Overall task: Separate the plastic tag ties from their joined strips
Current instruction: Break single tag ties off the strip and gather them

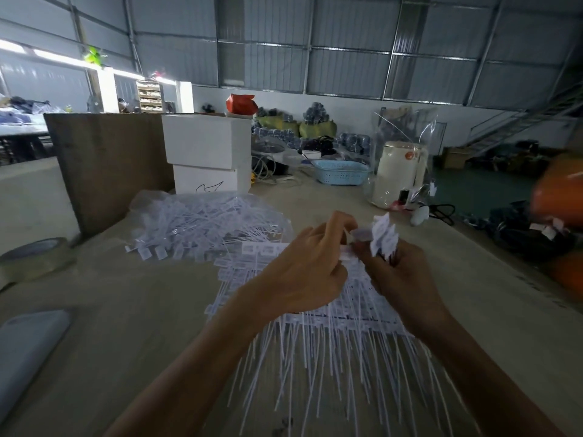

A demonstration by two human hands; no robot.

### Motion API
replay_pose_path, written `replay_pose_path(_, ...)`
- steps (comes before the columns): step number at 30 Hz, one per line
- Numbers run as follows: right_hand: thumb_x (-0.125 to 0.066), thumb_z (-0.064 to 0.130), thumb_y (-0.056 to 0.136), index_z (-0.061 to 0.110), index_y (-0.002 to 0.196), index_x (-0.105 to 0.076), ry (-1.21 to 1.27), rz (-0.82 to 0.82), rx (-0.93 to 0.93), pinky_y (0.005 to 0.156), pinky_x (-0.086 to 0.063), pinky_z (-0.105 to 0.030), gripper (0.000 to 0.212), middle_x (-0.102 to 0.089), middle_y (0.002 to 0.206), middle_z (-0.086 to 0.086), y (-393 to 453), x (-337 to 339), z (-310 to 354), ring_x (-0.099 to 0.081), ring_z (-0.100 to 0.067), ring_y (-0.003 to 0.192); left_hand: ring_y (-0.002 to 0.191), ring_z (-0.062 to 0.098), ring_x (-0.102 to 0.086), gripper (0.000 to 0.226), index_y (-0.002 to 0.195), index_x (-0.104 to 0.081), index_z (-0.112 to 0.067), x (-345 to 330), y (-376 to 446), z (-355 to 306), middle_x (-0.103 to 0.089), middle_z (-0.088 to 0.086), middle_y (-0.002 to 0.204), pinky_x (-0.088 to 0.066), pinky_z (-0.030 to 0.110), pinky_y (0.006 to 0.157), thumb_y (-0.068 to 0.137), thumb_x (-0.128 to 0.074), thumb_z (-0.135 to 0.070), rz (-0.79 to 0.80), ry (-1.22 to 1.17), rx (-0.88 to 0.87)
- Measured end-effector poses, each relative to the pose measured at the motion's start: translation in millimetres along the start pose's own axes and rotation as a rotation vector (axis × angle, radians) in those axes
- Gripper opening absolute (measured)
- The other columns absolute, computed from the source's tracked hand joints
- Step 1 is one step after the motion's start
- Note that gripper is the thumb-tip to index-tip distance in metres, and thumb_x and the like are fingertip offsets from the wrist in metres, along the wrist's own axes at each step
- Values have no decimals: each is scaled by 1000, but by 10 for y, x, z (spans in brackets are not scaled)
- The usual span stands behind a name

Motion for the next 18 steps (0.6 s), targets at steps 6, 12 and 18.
replay_pose_path(6, -59, 36, 92, 13, 66, -43, 108, -40, -42, 48, -25, -25, 38, -29, 53, -8, 3, 84, -116, -27, -11, 46, 121, 15, -50, 59, 132, -30, -24, 9, -127, 205, -57, 5, 123, -30, 34, 104, 80, -52, -8, 117, -246, 123)
replay_pose_path(12, -53, 25, 102, 18, 63, -41, 271, -35, -153, 46, -19, -28, 42, -29, 52, -1, 2, 96, -280, -21, -14, 47, 96, 24, -60, 28, 121, -64, -17, 82, -192, 263, -67, 0, 107, -44, 43, 84, 96, -58, -27, -74, 218, 53)
replay_pose_path(18, -63, 42, 89, 10, 67, -50, 233, 79, -246, 43, -24, -22, 41, -36, 50, 1, -14, 24, -332, -26, -12, 42, 86, 24, -58, 27, 111, -69, -18, 173, -201, 179, -63, 2, 96, -42, 40, 74, 91, -61, -34, -228, 504, -43)
Point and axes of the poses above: each hand's wrist, its own y-axis towards the middle knuckle, its own x-axis out of the back of the hand, z = x × y, the point moved 7 cm from there along y, towards the middle knuckle
